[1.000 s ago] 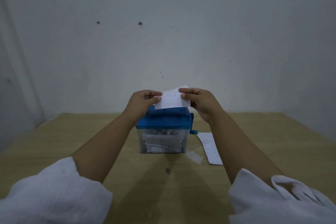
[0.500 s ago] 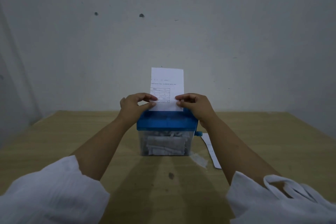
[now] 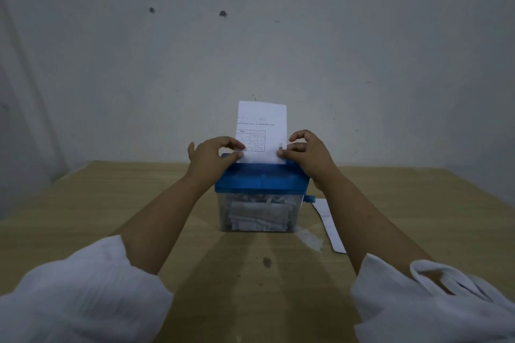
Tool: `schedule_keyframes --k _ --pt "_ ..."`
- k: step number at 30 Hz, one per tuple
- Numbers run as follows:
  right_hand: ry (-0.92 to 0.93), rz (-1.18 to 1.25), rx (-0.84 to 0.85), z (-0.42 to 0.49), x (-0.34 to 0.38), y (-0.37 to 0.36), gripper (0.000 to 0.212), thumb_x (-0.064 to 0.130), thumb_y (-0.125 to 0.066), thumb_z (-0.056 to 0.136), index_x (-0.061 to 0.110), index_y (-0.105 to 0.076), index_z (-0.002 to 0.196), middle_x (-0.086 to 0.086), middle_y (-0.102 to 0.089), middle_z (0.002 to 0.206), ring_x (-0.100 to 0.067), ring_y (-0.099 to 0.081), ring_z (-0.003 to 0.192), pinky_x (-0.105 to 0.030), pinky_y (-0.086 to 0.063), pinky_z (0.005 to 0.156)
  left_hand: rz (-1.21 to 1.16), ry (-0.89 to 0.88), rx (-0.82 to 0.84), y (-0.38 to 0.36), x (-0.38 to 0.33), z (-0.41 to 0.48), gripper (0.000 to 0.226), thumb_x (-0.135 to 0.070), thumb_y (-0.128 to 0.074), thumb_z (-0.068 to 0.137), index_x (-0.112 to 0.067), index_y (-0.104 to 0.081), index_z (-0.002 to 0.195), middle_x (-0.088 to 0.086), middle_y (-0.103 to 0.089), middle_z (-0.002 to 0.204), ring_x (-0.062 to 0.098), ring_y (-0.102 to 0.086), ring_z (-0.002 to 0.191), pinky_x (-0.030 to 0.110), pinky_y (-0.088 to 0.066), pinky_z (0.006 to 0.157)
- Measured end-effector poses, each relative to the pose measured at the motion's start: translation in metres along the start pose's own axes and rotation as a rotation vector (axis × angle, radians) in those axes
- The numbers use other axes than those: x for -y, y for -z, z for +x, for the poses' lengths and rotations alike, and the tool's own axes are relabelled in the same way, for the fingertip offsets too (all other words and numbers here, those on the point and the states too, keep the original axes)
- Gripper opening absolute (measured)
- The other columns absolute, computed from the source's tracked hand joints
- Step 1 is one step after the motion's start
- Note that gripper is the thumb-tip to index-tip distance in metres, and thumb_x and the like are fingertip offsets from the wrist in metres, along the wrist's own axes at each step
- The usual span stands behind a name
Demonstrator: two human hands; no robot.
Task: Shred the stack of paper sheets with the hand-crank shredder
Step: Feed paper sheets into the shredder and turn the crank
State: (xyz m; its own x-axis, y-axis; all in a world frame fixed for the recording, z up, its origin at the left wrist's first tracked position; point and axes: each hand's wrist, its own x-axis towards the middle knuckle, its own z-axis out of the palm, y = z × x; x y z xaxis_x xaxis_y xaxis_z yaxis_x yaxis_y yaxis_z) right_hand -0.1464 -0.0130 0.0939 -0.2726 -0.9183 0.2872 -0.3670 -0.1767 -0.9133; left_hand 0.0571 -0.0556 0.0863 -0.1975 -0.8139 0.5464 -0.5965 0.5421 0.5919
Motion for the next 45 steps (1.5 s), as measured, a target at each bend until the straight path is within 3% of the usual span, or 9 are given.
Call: schedule_keyframes --k 3,7,11,15,18,22,29,39,45 --pt "0.017 0.004 0.008 0.000 0.002 -0.002 0.034 0.016 -0.071 0.082 0.016 -0.050 0.109 0.003 -0.065 0.085 -0.012 -0.061 0.078 -0.019 -0.049 0.066 0.154 -0.206 -0.110 -0.008 -0.001 -0.011 0.036 -0.043 -0.061 0.086 -0.026 -0.055 0.118 0.000 -0.028 0.151 0.023 -0.012 0.145 0.050 -0.005 0.116" --pt "0.059 0.044 0.018 -0.001 0.001 0.001 0.028 0.012 -0.070 0.082 0.013 -0.057 0.107 -0.001 -0.065 0.087 -0.011 -0.062 0.077 -0.011 -0.046 0.056 0.479 -0.480 0.140 -0.025 -0.017 -0.022 0.078 -0.074 -0.022 0.081 -0.033 -0.023 0.147 -0.005 0.005 0.159 0.013 0.015 0.144 0.040 0.011 0.114" --pt "0.055 0.016 -0.008 -0.005 -0.007 0.000 0.020 0.021 -0.060 0.090 0.016 -0.059 0.110 -0.001 -0.067 0.097 -0.007 -0.061 0.084 -0.015 -0.050 0.067 0.611 -0.350 0.361 -0.039 -0.025 -0.024 0.092 -0.078 -0.033 0.080 -0.033 0.006 0.150 -0.003 0.006 0.159 0.019 0.006 0.146 0.043 0.004 0.117" --pt "-0.027 0.121 -0.241 -0.015 -0.031 0.007 0.022 0.022 -0.041 0.099 0.012 -0.059 0.107 -0.005 -0.066 0.106 -0.014 -0.060 0.097 -0.024 -0.048 0.078 0.655 -0.329 0.323 -0.042 -0.028 -0.024 0.087 -0.076 -0.035 0.080 -0.034 -0.005 0.150 -0.002 -0.009 0.159 0.023 -0.005 0.146 0.045 -0.001 0.117" --pt "-0.131 -0.101 -0.260 -0.027 -0.058 0.012 0.028 0.012 -0.038 0.097 0.001 -0.064 0.102 -0.016 -0.064 0.108 -0.028 -0.058 0.100 -0.040 -0.047 0.088 0.631 -0.318 0.291 -0.044 -0.030 -0.026 0.082 -0.075 -0.035 0.081 -0.036 -0.014 0.149 -0.003 -0.014 0.158 0.023 -0.008 0.146 0.047 0.000 0.116" --pt "-0.135 -0.341 -0.098 -0.046 -0.077 0.007 0.025 0.010 -0.042 0.097 -0.003 -0.063 0.101 -0.018 -0.065 0.101 -0.029 -0.058 0.092 -0.031 -0.044 0.075 0.635 -0.274 0.301 -0.044 -0.034 -0.026 0.080 -0.076 -0.036 0.079 -0.039 -0.017 0.147 -0.004 -0.012 0.158 0.022 -0.006 0.146 0.049 0.001 0.116" --pt "0.022 -0.401 -0.149 -0.075 -0.082 0.004 0.024 0.012 -0.037 0.100 0.000 -0.058 0.103 -0.010 -0.062 0.090 -0.023 -0.057 0.080 -0.027 -0.037 0.064 0.536 -0.170 0.368 -0.039 -0.044 -0.025 0.077 -0.075 -0.044 0.077 -0.046 -0.021 0.145 -0.004 -0.011 0.159 0.026 -0.004 0.146 0.051 -0.004 0.115" --pt "0.160 0.094 -0.312 -0.098 -0.073 0.001 0.018 0.010 -0.043 0.098 0.016 -0.050 0.082 0.005 -0.051 0.077 -0.009 -0.048 0.072 -0.025 -0.041 0.069 0.507 -0.129 0.393 -0.037 -0.048 -0.029 0.075 -0.073 -0.047 0.077 -0.049 -0.021 0.144 -0.003 -0.010 0.159 0.027 -0.003 0.146 0.052 -0.005 0.115" --pt "0.192 0.473 -0.358 -0.088 -0.037 0.001 0.013 0.004 -0.045 0.096 0.014 -0.054 0.095 0.001 -0.055 0.088 -0.004 -0.051 0.077 -0.015 -0.043 0.070 0.523 -0.150 0.373 -0.039 -0.045 -0.030 0.073 -0.074 -0.045 0.077 -0.050 -0.023 0.143 -0.003 -0.014 0.158 0.027 -0.008 0.146 0.051 -0.006 0.115"
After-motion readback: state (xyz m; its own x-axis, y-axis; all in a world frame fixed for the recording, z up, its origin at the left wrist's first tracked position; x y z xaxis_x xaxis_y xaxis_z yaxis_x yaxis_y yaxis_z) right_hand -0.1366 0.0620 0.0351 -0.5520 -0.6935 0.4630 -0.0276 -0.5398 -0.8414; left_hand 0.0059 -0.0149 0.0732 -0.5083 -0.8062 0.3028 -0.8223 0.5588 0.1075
